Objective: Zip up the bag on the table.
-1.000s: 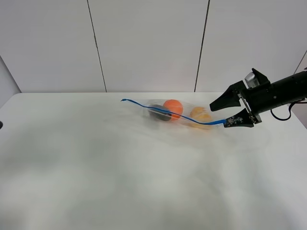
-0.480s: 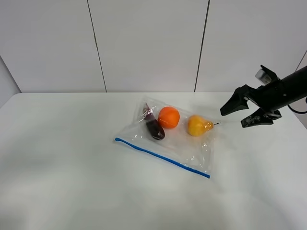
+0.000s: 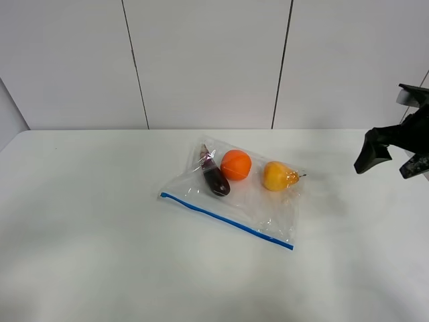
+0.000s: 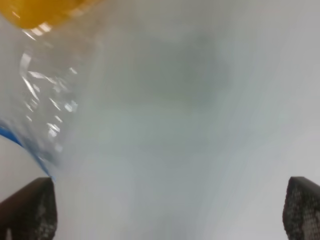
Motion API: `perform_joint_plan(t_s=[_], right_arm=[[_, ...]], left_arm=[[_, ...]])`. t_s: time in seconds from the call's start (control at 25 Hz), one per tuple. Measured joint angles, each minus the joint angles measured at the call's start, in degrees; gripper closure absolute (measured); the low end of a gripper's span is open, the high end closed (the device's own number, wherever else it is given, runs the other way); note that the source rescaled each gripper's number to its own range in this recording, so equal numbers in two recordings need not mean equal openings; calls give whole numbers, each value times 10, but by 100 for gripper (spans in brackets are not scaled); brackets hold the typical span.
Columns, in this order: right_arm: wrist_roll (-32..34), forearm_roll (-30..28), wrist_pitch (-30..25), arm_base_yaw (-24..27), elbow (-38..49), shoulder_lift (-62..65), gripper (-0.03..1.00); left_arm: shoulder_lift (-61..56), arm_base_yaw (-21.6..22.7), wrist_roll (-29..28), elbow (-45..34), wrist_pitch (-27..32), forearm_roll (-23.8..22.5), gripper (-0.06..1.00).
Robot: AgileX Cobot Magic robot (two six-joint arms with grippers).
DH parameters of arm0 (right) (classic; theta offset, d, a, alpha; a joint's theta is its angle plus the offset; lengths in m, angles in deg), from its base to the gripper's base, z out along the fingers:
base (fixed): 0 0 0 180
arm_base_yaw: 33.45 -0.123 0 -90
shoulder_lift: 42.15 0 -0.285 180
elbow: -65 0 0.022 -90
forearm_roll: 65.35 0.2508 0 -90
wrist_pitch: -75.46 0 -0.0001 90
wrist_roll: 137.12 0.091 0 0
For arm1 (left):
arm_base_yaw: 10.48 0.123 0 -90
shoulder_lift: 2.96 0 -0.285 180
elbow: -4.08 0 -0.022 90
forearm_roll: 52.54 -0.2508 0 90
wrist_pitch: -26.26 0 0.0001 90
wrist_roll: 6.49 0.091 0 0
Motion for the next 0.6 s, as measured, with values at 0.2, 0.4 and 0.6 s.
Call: perform_joint_plan(t_s=[0.2, 0.4, 0.6], right_arm=[[16, -29, -29, 0, 0, 29, -2], [18, -29, -67, 0, 0, 60, -2], [18, -22, -69, -3, 0, 106, -2]], left_arm=[[-5, 0, 0, 0, 0, 0, -2], [-5, 0, 0, 0, 0, 0, -2], [-5, 0, 0, 0, 0, 0, -2]])
